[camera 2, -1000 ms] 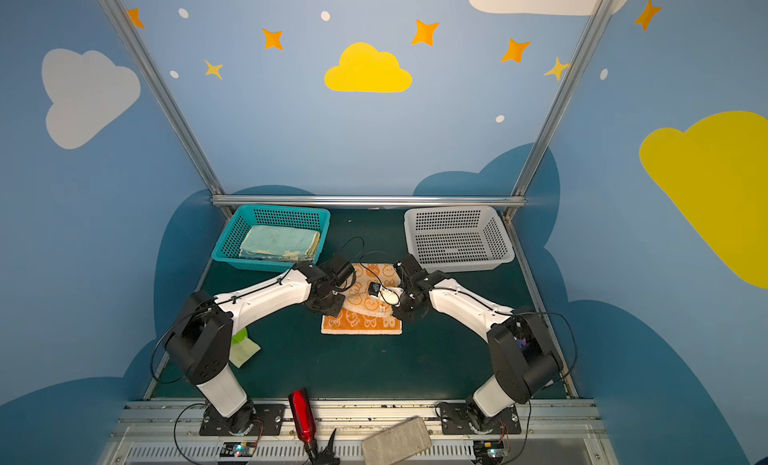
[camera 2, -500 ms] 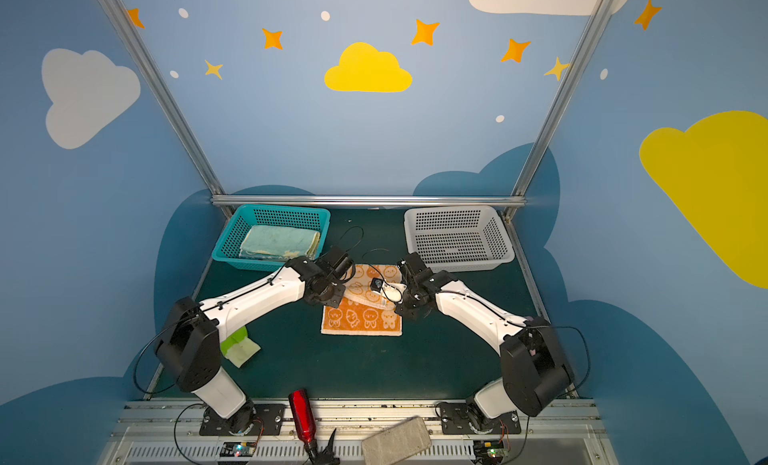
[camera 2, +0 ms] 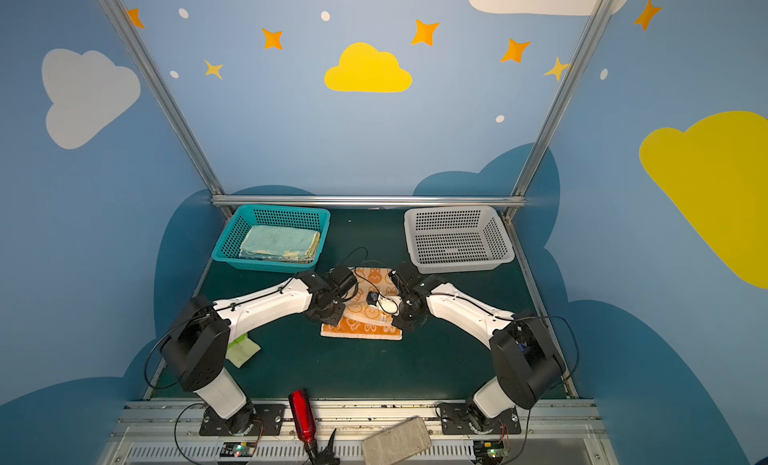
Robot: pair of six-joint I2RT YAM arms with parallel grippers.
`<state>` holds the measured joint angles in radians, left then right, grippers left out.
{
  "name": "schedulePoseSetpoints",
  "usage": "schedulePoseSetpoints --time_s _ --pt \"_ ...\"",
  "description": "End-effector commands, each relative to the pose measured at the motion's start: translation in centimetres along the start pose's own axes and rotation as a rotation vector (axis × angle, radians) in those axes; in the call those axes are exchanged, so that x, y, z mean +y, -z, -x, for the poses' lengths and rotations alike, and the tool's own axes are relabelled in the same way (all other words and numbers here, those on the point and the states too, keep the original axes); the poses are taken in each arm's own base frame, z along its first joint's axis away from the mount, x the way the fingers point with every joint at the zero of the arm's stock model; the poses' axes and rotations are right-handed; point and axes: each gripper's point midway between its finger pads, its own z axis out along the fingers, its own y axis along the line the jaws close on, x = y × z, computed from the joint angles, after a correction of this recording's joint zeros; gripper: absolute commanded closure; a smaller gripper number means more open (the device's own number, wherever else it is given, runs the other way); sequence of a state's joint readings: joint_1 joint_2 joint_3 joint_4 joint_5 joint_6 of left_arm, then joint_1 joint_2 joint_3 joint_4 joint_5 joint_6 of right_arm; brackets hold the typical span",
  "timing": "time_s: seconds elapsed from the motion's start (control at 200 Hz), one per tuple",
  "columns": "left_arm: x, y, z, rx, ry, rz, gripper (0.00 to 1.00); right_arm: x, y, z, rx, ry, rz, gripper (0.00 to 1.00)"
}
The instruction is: Fold and stack the towels
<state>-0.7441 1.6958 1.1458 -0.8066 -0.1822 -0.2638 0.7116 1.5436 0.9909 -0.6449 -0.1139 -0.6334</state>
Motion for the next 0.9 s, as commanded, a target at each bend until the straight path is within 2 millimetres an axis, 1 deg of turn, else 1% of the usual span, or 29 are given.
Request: schedulePoseSetpoints --time_s 0.0,0.1,0.15,0.22,0.32,0.381,0.456,0.501,0.561,0.626,0.706,0.756,0.851,0.896 --pt "-0.7 -0.7 -0.9 0.031 0.011 -0.016 0.82 2.1 -1.2 -1.6 0.085 -0.03 0.079 1.0" --pt "-1.2 -0.9 -1.3 0.039 0.011 -0.034 0.7 2.7 -2.0 -2.1 0.125 -0.036 0.095 1.0" --pt "-1.4 -0.9 -1.6 0.04 0.011 -0.049 0.63 2.8 -2.0 -2.3 0.135 -0.046 0.096 0.87" --pt "-1.5 -0.7 -1.9 0.031 0.014 -0.065 0.53 3.0 -1.7 -2.1 0.126 -0.056 0.103 0.77" --pt "-1.1 0.2 -2.2 0.002 0.023 -0.077 0.38 3.5 -0.5 -1.5 0.081 -0.051 0.118 0.68" --pt "-0.5 0.9 -2.3 -0.016 0.034 -0.071 0.31 3.5 0.4 -1.1 0.049 -0.047 0.099 0.66" --pt "0.4 1.8 -2.5 -0.042 0.051 -0.052 0.29 2.6 1.6 -0.7 0.009 -0.058 0.027 0.65" --pt "1.0 2.2 -2.3 -0.065 0.064 -0.044 0.27 1.3 2.4 -0.4 -0.019 -0.08 -0.045 0.64" --pt "1.4 2.6 -1.5 -0.097 0.087 -0.05 0.27 -0.4 3.4 0.2 -0.046 -0.103 -0.14 0.64" --pt "1.7 2.7 -0.5 -0.122 0.111 -0.058 0.27 -1.6 4.5 1.1 -0.068 -0.154 -0.185 0.66" --pt "1.8 2.6 1.0 -0.137 0.122 -0.053 0.27 -2.4 5.7 2.2 -0.091 -0.278 -0.189 0.66" --pt "1.8 2.5 2.0 -0.151 0.12 -0.046 0.27 -2.6 5.9 2.8 -0.109 -0.388 -0.16 0.66" --pt "1.5 2.0 3.6 -0.16 0.115 -0.049 0.27 -2.7 5.6 3.6 -0.125 -0.574 -0.092 0.68" --pt "1.3 1.7 4.1 -0.16 0.113 -0.056 0.27 -2.7 5.1 3.7 -0.117 -0.623 -0.074 0.68"
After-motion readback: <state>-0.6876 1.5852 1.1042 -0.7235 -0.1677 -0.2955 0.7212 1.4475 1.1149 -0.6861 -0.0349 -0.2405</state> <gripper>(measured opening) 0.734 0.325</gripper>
